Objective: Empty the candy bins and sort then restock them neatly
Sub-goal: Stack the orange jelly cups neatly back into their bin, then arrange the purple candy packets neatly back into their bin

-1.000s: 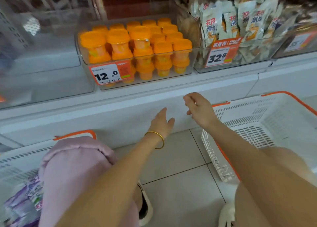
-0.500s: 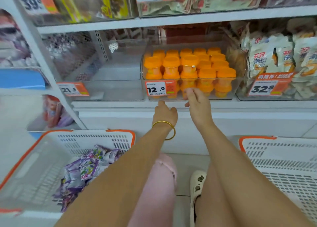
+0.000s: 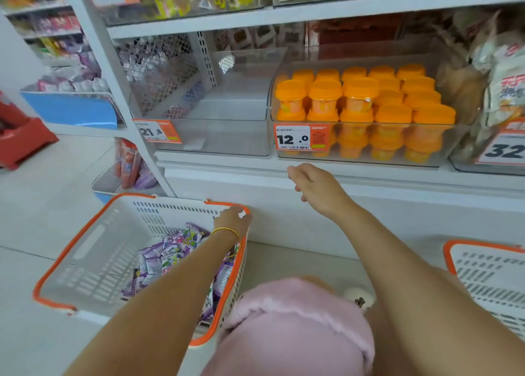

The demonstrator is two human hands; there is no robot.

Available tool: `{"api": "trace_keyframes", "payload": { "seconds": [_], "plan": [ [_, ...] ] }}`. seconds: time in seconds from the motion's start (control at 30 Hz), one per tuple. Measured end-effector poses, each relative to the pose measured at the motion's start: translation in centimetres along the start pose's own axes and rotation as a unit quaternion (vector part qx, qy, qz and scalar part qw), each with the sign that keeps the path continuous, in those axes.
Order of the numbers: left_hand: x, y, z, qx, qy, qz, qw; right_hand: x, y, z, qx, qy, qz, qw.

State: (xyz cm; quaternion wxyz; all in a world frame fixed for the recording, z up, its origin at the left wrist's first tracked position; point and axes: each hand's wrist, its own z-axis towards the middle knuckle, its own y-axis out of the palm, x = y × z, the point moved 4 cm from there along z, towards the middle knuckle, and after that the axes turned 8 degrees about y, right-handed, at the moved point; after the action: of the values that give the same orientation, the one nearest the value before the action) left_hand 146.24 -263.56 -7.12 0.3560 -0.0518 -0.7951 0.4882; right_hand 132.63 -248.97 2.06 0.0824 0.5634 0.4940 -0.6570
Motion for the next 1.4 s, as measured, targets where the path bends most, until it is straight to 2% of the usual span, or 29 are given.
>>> {"api": "trace_keyframes", "payload": {
  "seconds": [0.13, 0.43, 0.53, 0.7, 0.97, 1.23, 1.4],
  "plan": [
    [-2.9, 2.9, 1.0, -0.061, -0.003, 0.039, 0.997, 0.3, 1.0, 0.4, -0.044, -0.020, -0.079, 0.996],
    [-2.9, 3.7, 0.8, -0.094, 0.013, 0.027, 0.995, 2.4, 1.6, -0.4, -0.084, -0.005, -0.183, 0.980],
    [-1.8, 2.0, 1.0, -0.117, 0.021, 0.048, 0.992, 2.4, 2.3, -0.4, -0.107, -0.001, -0.186, 0.977],
    [-0.7, -1.6, 1.8, -0.102, 0.039, 0.087, 0.990, 1.1, 3.8, 0.0, -0.124, -0.016, -0.181, 0.975],
    [-4.7, 2.4, 0.4, -0.158, -0.014, 0.102, 0.982, 1.2, 4.5, -0.6, -0.136, -0.010, -0.175, 0.975],
    [-6.0, 2.7, 1.4, -0.161, -0.023, 0.103, 0.981, 2.6, 5.4, 1.8, -0.138, 0.019, -0.180, 0.974],
    [-5.7, 1.0, 1.6, -0.243, -0.012, 0.152, 0.958, 2.0, 8.5, 2.9, -0.169, 0.025, -0.198, 0.965]
  ]
}}
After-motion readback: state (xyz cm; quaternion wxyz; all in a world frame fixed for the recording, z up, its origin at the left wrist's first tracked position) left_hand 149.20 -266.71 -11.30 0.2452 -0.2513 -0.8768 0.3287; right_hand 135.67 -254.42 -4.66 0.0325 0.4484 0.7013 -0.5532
